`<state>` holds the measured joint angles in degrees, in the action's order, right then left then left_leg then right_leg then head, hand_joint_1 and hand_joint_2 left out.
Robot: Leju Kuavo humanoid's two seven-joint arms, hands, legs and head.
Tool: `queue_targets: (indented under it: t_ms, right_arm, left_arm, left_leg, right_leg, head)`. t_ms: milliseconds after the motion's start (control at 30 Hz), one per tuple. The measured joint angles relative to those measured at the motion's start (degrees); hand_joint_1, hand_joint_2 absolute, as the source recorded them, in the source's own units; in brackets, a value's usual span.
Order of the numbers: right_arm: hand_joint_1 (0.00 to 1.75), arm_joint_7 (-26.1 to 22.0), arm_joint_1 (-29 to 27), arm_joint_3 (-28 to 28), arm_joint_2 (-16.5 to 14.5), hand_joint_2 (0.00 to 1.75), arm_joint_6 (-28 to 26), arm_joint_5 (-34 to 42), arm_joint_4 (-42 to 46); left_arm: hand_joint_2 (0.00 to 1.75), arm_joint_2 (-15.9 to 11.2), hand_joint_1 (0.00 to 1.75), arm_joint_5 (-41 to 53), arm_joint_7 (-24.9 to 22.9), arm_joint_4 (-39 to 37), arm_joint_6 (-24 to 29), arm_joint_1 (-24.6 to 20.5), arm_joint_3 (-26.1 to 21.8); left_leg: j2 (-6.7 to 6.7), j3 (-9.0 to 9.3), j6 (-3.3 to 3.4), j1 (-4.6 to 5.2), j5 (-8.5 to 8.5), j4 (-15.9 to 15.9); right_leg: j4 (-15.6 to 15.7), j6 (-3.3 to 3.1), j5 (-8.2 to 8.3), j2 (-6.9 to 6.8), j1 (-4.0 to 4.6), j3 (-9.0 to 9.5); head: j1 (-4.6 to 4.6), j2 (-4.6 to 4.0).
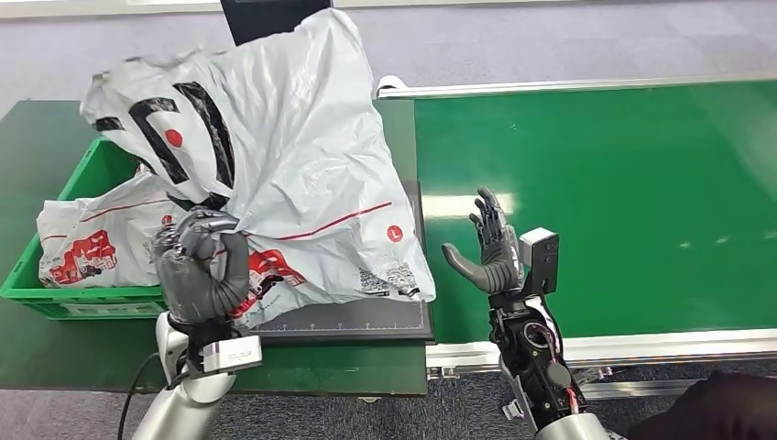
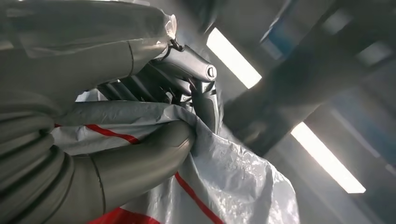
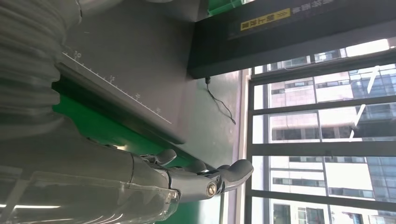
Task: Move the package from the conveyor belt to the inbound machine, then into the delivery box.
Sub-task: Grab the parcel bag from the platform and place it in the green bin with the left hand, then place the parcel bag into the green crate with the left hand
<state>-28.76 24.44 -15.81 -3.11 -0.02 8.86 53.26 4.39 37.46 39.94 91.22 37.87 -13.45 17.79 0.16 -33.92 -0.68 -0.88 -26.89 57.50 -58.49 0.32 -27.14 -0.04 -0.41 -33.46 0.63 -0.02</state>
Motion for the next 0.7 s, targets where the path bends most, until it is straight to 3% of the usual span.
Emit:
queue_targets:
  t_ms: [100,233,400,467,533,633,700]
  right_arm:
    - [0.0,-0.3,-0.7,-0.6,0.3,1.75,-0.3,-0.2,-0.2]
    - [0.0,-0.4,-1.9,-1.4,0.8,1.75,-1.8,-1.1,-0.2]
    - [0.0,-0.7,-2.6,-2.4,1.2,1.75,-4.8,-2.9,-0.2]
    - [0.0,-0.9,-2.8,-2.6,1.3,1.75,-5.5,-3.6,-0.2]
    - [0.0,-1.1,-3.1,-2.7,1.3,1.75,-6.1,-4.5,-0.1]
    - [0.0,-1.3,-3.3,-3.0,1.1,1.75,-6.7,-6.0,-0.1]
    - [0.0,-1.4,-3.3,-3.1,1.0,1.75,-6.5,-6.6,-0.2]
  left_arm:
    - [1.75,1.9,1.75,6.4,0.0,3.1,0.0,-0.2,-4.9]
    - [1.75,2.8,1.69,5.8,0.0,2.8,0.0,-2.3,-11.6]
    - [1.75,2.2,1.43,-0.2,-0.2,-6.6,0.0,-7.9,-17.7]
    - [1.75,1.9,1.4,0.9,-1.5,-11.2,0.0,-10.1,-20.2]
    - [1.75,1.5,1.51,5.6,-6.0,-16.0,0.0,-12.4,-22.7]
    - [1.75,0.2,1.73,16.8,-16.3,-23.8,0.0,-15.9,-27.0]
    - [1.75,-0.9,1.75,21.3,-20.6,-28.3,0.0,-18.0,-29.8]
  left_leg:
    - [0.0,0.01,0.0,0.0,0.0,0.0]
    - [0.0,0.04,0.0,-0.01,0.01,0.0]
    - [0.05,0.06,0.0,-0.02,0.03,0.0]
    - [0.08,0.06,0.0,-0.02,0.04,0.0]
    - [0.07,0.05,0.0,-0.01,0.04,0.0]
    - [0.1,0.04,0.0,-0.01,0.03,0.0]
    - [0.13,0.04,0.0,-0.02,0.03,0.0]
  right_leg:
    - [0.0,0.0,0.0,0.0,0.0,0.0]
    - [0.0,-0.01,0.01,0.0,0.01,0.0]
    - [0.0,-0.02,0.02,0.01,0.02,0.02]
    - [0.0,-0.02,0.02,0.02,0.02,0.02]
    - [0.0,-0.02,0.02,0.01,0.02,0.02]
    - [0.0,-0.02,0.02,0.03,0.02,0.0]
    - [0.0,-0.02,0.02,0.04,0.02,0.0]
  head:
    - [0.01,0.0]
    - [-0.01,0.01]
    - [0.01,0.0]
    - [0.02,0.0]
    - [0.02,0.01]
    - [0.01,0.01]
    - [0.01,0.01]
